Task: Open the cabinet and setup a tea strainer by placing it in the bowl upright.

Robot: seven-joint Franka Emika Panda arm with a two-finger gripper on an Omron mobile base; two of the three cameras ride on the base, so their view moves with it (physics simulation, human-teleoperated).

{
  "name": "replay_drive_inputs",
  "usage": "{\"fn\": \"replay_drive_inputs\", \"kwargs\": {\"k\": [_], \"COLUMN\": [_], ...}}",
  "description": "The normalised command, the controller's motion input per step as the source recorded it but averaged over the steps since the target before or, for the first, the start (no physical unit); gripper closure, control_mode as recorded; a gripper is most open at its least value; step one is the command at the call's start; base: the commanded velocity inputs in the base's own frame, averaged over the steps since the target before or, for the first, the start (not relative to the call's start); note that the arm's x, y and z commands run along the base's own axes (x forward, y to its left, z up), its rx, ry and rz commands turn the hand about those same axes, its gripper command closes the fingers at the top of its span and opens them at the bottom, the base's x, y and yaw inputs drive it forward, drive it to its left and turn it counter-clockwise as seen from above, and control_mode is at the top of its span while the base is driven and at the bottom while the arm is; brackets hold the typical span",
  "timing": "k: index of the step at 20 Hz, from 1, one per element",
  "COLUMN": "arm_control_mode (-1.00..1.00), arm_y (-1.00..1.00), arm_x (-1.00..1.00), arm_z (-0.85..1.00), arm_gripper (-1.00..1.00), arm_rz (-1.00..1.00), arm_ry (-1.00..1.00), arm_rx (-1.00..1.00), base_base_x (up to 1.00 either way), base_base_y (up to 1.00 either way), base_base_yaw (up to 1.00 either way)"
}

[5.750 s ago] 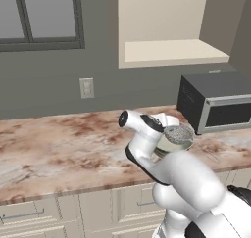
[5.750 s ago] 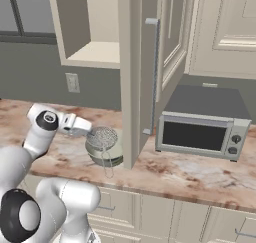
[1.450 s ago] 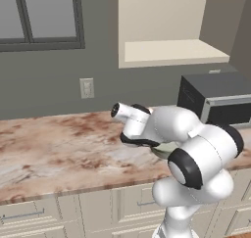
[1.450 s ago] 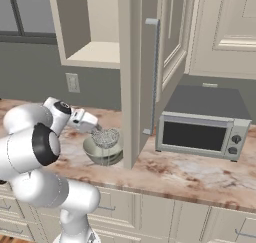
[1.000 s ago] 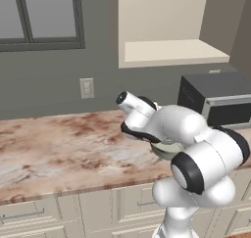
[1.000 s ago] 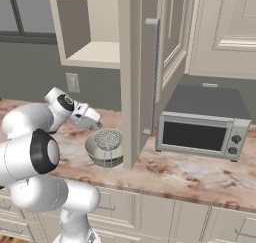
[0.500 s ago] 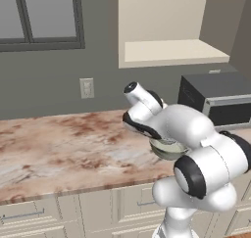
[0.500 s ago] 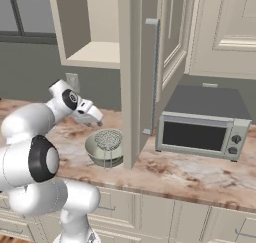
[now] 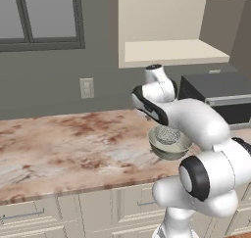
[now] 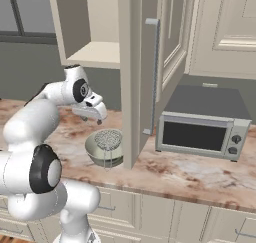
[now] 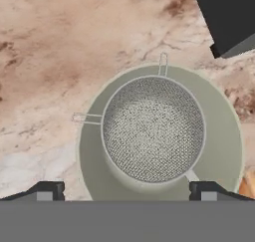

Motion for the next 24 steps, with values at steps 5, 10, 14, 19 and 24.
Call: {"fn": "replay_drive_inputs", "kwargs": {"k": [5, 10, 14, 19, 24], "arm_control_mode": [-1.0, -1.0, -1.0, -1.0, -1.0], "arm_y": [0.0, 0.0, 0.0, 0.0, 0.15], "arm_x": [-0.71, -0.9, -0.86, -0.85, -0.58], "arm_z": [0.58, 0.36, 0.29, 0.29, 0.39], "arm_gripper": [-1.0, -1.0, -1.0, -1.0, -1.0], "arm_rz": [0.0, 0.05, 0.05, 0.06, 0.06], "arm_ry": [0.02, -0.06, -0.07, -0.11, -0.11], "arm_rx": [0.24, 0.13, 0.1, 0.04, 0.0], "base_base_x": [0.0, 0.0, 0.0, 0.0, 0.0], "base_base_y": [0.0, 0.0, 0.0, 0.0, 0.0], "base_base_yaw": [0.0, 0.0, 0.0, 0.0, 0.0]}}
